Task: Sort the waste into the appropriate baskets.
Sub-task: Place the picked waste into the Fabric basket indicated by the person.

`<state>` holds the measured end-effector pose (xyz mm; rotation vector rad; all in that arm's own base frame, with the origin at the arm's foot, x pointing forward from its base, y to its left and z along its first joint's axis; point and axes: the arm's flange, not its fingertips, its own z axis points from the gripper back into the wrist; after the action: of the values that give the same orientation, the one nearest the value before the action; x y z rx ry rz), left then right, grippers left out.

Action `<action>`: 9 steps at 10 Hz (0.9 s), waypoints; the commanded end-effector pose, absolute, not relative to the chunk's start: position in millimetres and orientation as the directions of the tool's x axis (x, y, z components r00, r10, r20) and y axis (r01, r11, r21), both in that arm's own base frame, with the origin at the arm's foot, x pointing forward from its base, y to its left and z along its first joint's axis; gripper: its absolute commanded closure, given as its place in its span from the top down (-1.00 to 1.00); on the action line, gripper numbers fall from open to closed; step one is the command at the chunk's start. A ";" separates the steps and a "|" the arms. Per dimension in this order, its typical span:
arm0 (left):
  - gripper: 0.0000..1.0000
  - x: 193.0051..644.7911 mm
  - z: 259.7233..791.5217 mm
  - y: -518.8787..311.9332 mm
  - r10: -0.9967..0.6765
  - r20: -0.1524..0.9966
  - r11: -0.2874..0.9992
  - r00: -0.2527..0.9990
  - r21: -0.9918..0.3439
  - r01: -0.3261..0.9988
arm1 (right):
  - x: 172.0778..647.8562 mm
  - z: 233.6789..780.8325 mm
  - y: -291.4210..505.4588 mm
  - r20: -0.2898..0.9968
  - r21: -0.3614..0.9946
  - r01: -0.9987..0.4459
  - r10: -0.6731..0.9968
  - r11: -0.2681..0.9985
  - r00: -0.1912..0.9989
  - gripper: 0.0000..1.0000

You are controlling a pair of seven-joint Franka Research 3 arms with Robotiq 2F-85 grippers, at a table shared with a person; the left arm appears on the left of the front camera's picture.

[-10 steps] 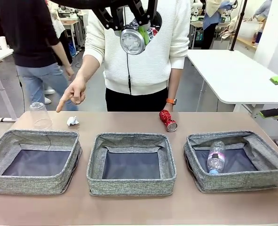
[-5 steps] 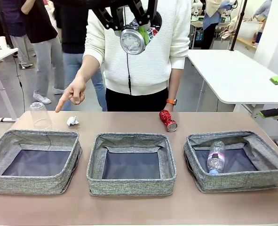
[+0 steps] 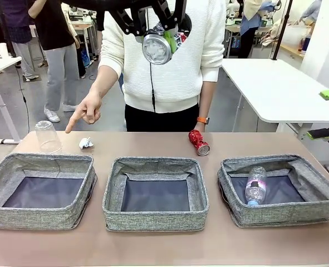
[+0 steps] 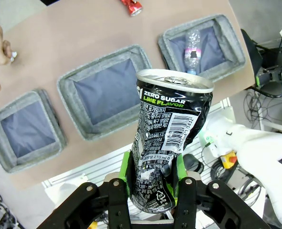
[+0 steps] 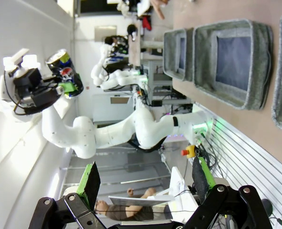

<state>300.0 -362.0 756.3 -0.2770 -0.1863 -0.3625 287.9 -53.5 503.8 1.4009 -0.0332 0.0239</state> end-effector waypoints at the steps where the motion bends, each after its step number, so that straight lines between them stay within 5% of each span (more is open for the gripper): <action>1: -0.22 298.6 758.7 -359.6 -0.323 0.231 0.900 0.918 -0.224 0.373 | 289.1 507.4 -54.4 0.054 0.987 -0.054 0.002 0.153 0.999 1.00; 2: -0.22 300.0 756.3 -362.0 -0.323 0.228 0.898 0.919 -0.233 0.373 | 289.1 507.4 -54.4 0.054 0.987 -0.054 0.002 0.153 0.999 1.00; 4: -0.22 286.4 726.7 -247.6 -0.260 0.190 0.963 0.947 -0.022 0.269 | 289.1 507.4 -54.4 0.054 0.987 -0.054 0.002 0.153 0.999 1.00; 5: -0.22 274.0 698.4 -193.1 -0.261 0.158 0.948 0.952 -0.144 0.284 | 289.1 507.4 -54.4 0.054 0.987 -0.054 0.002 0.153 0.999 1.00; 9: -0.22 219.1 533.7 -27.3 0.060 0.113 0.905 0.992 -0.425 -0.006 | 289.1 507.4 -54.4 0.054 0.987 -0.054 0.002 0.153 0.999 1.00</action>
<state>241.2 -63.9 614.5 -0.3481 -0.0547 -0.0739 288.1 -53.5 503.5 1.4019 -0.0316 0.0235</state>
